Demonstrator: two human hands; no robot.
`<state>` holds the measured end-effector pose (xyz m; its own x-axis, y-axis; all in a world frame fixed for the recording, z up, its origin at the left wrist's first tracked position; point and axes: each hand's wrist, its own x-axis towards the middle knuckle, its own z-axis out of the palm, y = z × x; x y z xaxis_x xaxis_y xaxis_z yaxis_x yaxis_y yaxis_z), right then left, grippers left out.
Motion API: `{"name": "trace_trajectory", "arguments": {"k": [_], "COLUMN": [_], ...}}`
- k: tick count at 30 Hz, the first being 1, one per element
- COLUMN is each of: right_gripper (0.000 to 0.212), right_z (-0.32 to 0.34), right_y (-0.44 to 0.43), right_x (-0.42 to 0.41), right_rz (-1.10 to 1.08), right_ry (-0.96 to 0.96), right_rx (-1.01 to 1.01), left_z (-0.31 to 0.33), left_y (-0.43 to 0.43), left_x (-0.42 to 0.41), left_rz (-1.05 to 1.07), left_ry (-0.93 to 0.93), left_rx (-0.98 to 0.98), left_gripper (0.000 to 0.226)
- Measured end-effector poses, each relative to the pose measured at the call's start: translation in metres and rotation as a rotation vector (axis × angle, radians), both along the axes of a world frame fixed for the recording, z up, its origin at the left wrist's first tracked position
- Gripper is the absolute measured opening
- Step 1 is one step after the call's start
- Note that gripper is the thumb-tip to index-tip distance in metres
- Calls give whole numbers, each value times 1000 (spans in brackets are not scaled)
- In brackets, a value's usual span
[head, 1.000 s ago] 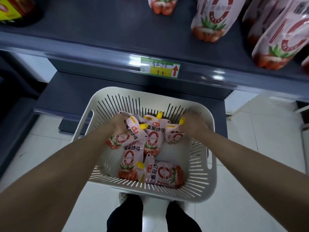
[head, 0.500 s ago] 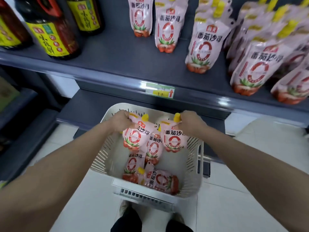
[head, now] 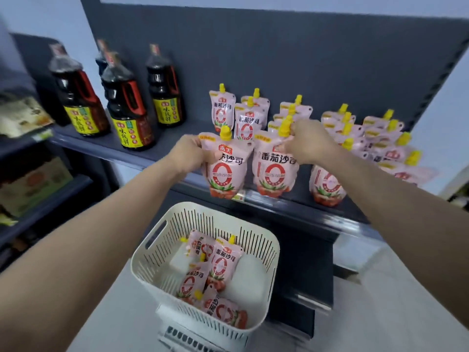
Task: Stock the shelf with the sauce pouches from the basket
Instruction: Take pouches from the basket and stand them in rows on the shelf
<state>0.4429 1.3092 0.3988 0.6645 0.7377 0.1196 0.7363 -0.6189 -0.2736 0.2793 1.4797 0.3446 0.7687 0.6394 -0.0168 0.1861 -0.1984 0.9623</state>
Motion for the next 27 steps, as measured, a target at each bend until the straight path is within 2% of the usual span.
{"name": "trace_trajectory", "arguments": {"k": [2,6,10,14,19,21,25,27], "right_gripper": [29,36,21,34,35,32,11,8], "right_z": [8,9,-3,-13,-25,-30,-35,-31], "right_y": [2,9,21,36,46,48,50,50], "right_x": [8,18,31,40,44,45,47,47], "right_rz": [-29,-89,-138,-180,-222,-244,-262,-256], "right_ry": [20,31,27,32,53,93,177,179], "right_rx": [31,42,30,-42,-104,-105,-71,-87], "left_z": [12,23,22,17,10,7,2,0], "left_y": [-2,2,17,38,62,69,80,84], "left_x": [4,14,28,41,54,60,70,74], "left_rz": [18,21,2,-31,-43,-54,-67,-63], "left_ry": [-59,-127,-115,-84,-46,-46,-22,-15], "left_rx": [-8,-20,-26,-75,-91,-96,-100,-112], "left_gripper": [22,16,14,17,19,21,26,27]}}
